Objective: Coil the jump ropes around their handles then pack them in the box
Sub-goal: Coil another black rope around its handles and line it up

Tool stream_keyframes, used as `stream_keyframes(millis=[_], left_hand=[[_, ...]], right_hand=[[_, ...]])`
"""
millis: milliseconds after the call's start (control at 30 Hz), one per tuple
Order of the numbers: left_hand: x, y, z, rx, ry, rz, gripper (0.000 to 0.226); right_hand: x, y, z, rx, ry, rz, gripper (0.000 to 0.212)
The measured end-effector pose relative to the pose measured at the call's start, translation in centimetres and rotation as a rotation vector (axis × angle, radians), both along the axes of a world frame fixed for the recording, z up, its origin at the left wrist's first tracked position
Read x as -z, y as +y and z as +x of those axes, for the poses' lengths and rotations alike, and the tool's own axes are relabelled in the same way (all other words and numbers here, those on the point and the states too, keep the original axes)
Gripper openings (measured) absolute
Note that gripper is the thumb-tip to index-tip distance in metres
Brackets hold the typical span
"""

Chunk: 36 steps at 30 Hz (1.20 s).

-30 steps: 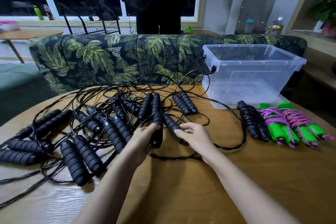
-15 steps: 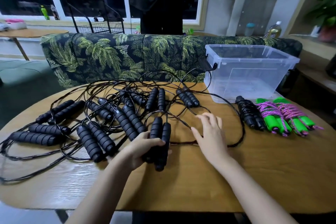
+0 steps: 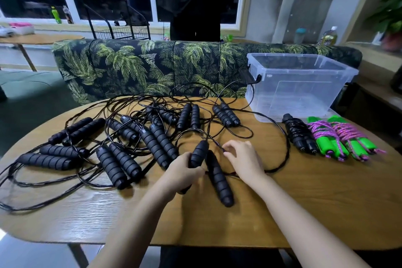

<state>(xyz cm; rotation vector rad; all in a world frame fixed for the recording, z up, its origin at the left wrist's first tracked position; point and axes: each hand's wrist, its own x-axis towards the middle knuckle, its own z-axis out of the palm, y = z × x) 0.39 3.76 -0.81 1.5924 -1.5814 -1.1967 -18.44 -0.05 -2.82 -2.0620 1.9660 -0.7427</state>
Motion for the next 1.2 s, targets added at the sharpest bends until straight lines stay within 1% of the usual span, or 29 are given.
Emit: stream_keyframes(millis=[33, 67, 133, 200, 267, 300, 367, 400, 467, 500, 533, 600, 667, 700, 733, 833, 900, 967, 1033, 1100, 1200], left_hand=[[-0.1, -0.1, 0.0, -0.026, -0.037, -0.034, 0.021], [-0.2, -0.1, -0.1, -0.053, -0.021, -0.050, 0.021], [-0.3, -0.3, -0.4, -0.087, 0.095, -0.038, 0.017], [-0.8, -0.2, -1.2, -0.103, 0.190, -0.008, 0.015], [-1.1, 0.0, -2.4, -0.092, 0.284, 0.012, 0.019], [-1.1, 0.0, -3.1, -0.073, 0.322, 0.014, 0.021], [-1.2, 0.1, -4.1, -0.041, 0.355, 0.013, 0.026], [-1.3, 0.1, -4.4, -0.028, 0.361, 0.018, 0.028], [-1.2, -0.2, -4.2, 0.010, 0.351, 0.013, 0.029], [-1.1, -0.5, -3.9, 0.030, 0.305, -0.011, 0.028], [-0.8, -0.9, -3.5, 0.041, 0.231, -0.051, 0.025], [-0.3, -2.1, -2.6, 0.029, 0.061, -0.167, 0.022], [0.3, -3.5, -1.9, 0.025, -0.106, -0.290, 0.021], [0.5, -4.2, -1.8, 0.033, -0.186, -0.334, 0.020], [0.7, -4.9, -1.7, 0.039, -0.257, -0.373, 0.020], [1.7, -7.1, -1.5, 0.085, -0.436, -0.467, 0.024], [2.2, -8.5, -1.6, 0.124, -0.543, -0.519, 0.031], [2.3, -10.0, -1.8, 0.143, -0.682, -0.520, 0.043], [2.2, -11.3, -1.8, 0.145, -0.840, -0.456, 0.052], [1.9, -12.4, -1.6, 0.126, -0.928, -0.413, 0.049], [1.7, -13.6, -0.8, 0.078, -0.916, -0.413, 0.027]], right_hand=[[0.2, 0.1, 0.0, 0.020, 0.044, -0.036, 0.019], [0.2, 0.3, 0.0, 0.051, 0.052, -0.094, 0.018], [-0.2, 1.2, 0.4, 0.067, -0.038, -0.158, 0.020], [-0.8, 2.3, 1.0, -0.001, -0.234, -0.033, 0.032], [-1.5, 3.1, 1.5, -0.052, -0.463, 0.118, 0.041], [-1.6, 3.3, 1.4, -0.066, -0.525, 0.161, 0.044], [-2.1, 3.3, 1.0, -0.070, -0.569, 0.219, 0.054], [-2.3, 3.2, 0.6, -0.069, -0.601, 0.255, 0.051], [-2.8, 2.9, -0.6, -0.069, -0.679, 0.319, 0.029], [-2.9, 2.8, -1.3, -0.064, -0.672, 0.331, 0.029], [-2.8, 2.7, -2.0, -0.048, -0.630, 0.329, 0.035], [-2.1, 2.6, -3.1, 0.024, -0.449, 0.298, 0.041], [-1.2, 2.8, -3.5, 0.066, -0.250, 0.281, 0.038], [-0.7, 2.9, -3.6, 0.070, -0.189, 0.265, 0.036], [-0.3, 3.0, -3.6, 0.064, -0.172, 0.233, 0.035], [0.4, 2.8, -4.3, 0.090, -0.240, 0.104, 0.033], [0.5, 2.4, -5.3, 0.126, -0.281, 0.023, 0.032], [0.4, 1.8, -6.3, 0.142, -0.288, -0.027, 0.033], [0.5, 1.2, -7.2, 0.155, -0.291, -0.047, 0.034], [0.9, 0.8, -8.0, 0.177, -0.307, -0.047, 0.035], [1.2, 0.4, -8.7, 0.190, -0.340, -0.042, 0.035]])
